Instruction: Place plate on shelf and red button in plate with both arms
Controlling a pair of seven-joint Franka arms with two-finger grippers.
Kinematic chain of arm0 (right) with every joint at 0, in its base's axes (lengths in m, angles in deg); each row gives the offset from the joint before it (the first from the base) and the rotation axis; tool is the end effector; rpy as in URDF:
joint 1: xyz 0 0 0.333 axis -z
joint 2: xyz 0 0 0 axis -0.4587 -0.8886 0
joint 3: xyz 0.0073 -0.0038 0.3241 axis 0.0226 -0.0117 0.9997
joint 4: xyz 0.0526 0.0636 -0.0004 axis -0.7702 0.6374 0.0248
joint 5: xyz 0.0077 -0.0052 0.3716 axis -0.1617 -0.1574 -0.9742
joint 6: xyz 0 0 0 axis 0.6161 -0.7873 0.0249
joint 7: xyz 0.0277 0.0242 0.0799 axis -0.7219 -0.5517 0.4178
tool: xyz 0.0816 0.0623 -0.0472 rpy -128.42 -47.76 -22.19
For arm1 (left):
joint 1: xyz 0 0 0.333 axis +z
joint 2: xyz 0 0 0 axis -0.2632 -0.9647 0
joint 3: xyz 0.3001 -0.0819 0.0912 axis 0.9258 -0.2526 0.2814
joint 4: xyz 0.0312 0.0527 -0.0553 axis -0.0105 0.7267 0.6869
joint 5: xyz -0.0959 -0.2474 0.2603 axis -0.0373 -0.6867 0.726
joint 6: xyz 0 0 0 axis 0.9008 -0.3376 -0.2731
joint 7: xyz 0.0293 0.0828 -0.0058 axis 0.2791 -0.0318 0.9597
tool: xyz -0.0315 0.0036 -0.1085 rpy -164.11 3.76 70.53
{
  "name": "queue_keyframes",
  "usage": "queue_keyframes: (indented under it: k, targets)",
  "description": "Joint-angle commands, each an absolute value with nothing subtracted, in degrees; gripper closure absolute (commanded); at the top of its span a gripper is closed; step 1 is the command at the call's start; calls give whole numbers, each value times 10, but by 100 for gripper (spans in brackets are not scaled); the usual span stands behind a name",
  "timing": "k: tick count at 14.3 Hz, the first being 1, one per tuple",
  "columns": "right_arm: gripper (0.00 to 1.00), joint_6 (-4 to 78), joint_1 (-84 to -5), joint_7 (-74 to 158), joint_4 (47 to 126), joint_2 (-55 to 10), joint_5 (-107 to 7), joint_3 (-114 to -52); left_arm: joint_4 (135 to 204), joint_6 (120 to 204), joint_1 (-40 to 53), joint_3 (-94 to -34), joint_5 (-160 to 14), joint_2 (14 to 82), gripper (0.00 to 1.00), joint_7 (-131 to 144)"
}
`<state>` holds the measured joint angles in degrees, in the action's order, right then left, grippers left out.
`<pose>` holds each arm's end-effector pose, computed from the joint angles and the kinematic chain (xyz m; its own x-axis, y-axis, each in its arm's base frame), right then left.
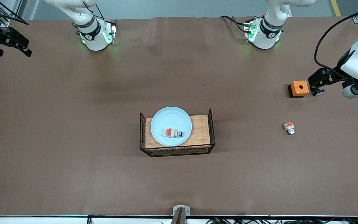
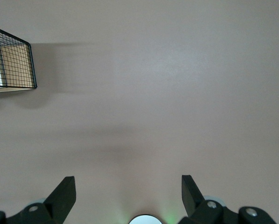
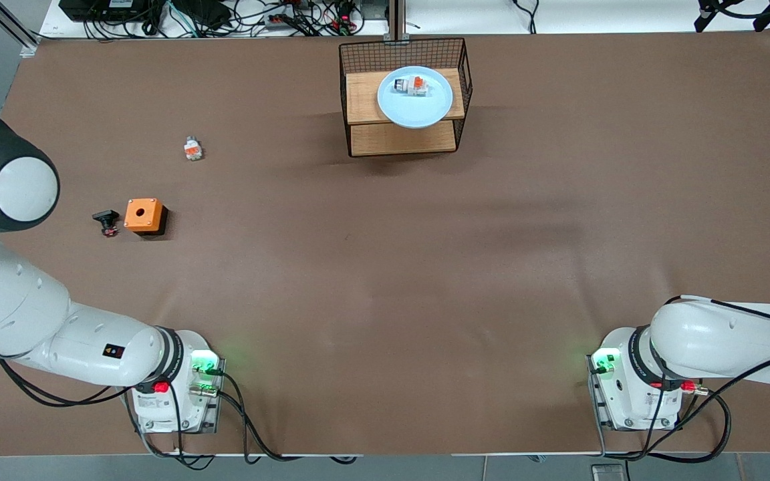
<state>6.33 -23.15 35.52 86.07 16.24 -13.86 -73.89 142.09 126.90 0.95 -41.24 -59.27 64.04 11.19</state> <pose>0.4383 0.0046 0.6756 0.9994 -0.0320 0.0107 -0.0320 -0.9995 -0.0040 0.5631 -0.0929 0.6603 0.9992 0.0326 0.0221 0.0344 -0.9956 -0.0877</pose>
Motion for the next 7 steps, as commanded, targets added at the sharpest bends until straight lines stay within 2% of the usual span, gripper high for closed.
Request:
queue_keyframes:
  k: [1,5,7]
  targets:
    - [0,53,-231,359,842,156,-140,-740,1422,1264,7,-400,-606,649,0,103]
    - [0,53,-232,359,841,157,-141,-739,1422,1264,19,-403,-619,647,0,103]
    - [0,53,-232,359,841,157,-141,-739,1422,1264,75,-431,-652,648,0,103]
